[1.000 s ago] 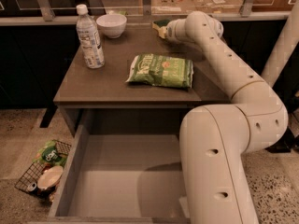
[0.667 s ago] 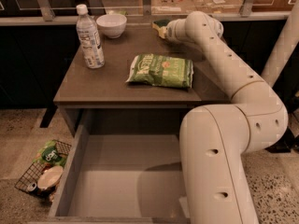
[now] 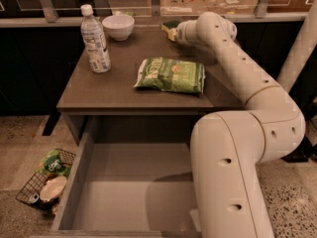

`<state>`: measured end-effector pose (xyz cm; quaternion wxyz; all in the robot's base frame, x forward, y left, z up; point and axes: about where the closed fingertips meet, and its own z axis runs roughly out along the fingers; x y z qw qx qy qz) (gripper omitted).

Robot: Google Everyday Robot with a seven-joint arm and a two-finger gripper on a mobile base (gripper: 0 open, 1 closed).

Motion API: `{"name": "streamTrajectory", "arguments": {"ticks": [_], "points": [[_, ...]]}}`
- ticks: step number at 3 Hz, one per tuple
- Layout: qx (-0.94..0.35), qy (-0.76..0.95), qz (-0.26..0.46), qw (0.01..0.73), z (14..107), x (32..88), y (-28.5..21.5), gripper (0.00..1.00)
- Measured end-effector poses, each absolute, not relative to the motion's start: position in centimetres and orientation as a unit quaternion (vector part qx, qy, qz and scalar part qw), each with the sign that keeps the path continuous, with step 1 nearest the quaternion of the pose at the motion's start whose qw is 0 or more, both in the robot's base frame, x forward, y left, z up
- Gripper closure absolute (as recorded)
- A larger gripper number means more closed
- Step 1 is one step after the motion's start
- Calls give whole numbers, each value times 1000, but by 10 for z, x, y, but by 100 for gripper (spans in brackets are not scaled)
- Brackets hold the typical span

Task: Place sponge into top drawer

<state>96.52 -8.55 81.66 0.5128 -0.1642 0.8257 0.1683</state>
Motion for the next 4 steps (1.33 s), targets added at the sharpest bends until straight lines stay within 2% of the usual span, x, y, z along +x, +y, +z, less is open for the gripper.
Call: {"name": "streamTrajectory", "arguments": {"ticks": [4], "points": [[-164, 826, 168, 513, 817, 965, -85, 100]]}}
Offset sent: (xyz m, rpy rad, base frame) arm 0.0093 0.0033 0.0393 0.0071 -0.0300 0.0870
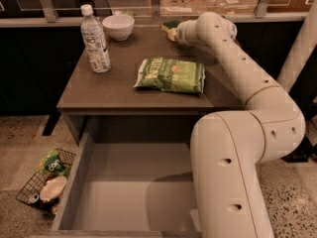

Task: Place sponge into top drawer

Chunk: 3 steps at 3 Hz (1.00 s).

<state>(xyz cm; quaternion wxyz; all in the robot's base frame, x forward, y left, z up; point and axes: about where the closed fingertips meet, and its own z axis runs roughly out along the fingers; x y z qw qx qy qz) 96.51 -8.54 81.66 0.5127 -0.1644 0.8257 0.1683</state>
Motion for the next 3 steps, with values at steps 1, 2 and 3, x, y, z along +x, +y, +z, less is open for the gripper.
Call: {"name": "streamTrajectory", "arguments": {"ticks": [1, 2, 3], "points": [[-164, 826, 168, 513, 817, 965, -85, 100], [-164, 826, 168, 513, 817, 965, -85, 100], [-164, 826, 168, 513, 817, 965, -85, 100]]}}
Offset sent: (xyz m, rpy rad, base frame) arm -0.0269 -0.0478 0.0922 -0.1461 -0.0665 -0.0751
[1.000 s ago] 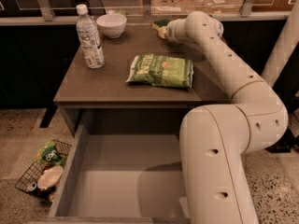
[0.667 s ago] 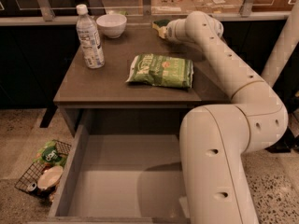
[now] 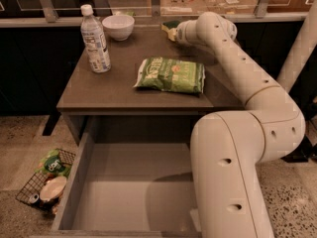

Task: Place sponge into top drawer

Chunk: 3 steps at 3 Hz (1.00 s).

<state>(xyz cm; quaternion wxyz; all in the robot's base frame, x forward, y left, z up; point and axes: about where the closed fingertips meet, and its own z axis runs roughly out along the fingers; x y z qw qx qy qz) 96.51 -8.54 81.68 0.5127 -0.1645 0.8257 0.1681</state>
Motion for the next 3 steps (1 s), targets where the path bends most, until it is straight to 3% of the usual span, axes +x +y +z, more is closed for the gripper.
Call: {"name": "streamTrajectory", "arguments": {"ticks": [3], "points": [[-164, 826, 168, 513, 817, 965, -86, 100]]}}
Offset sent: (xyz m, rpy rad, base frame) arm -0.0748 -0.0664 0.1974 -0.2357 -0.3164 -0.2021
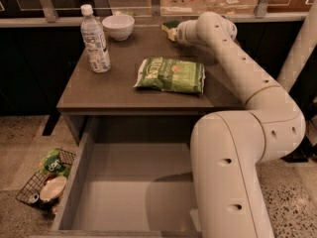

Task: Place sponge into top drawer

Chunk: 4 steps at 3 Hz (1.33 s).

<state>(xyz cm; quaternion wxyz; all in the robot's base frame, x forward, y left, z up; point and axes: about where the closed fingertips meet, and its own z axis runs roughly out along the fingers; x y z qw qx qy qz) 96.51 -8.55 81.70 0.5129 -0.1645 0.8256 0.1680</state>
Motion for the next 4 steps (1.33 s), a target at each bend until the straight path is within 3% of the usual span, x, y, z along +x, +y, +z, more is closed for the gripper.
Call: {"name": "streamTrajectory", "arguments": {"ticks": [2, 4], "points": [[-168, 813, 142, 539, 851, 955, -91, 100], [-187, 836, 130, 499, 896, 921, -115, 100]]}}
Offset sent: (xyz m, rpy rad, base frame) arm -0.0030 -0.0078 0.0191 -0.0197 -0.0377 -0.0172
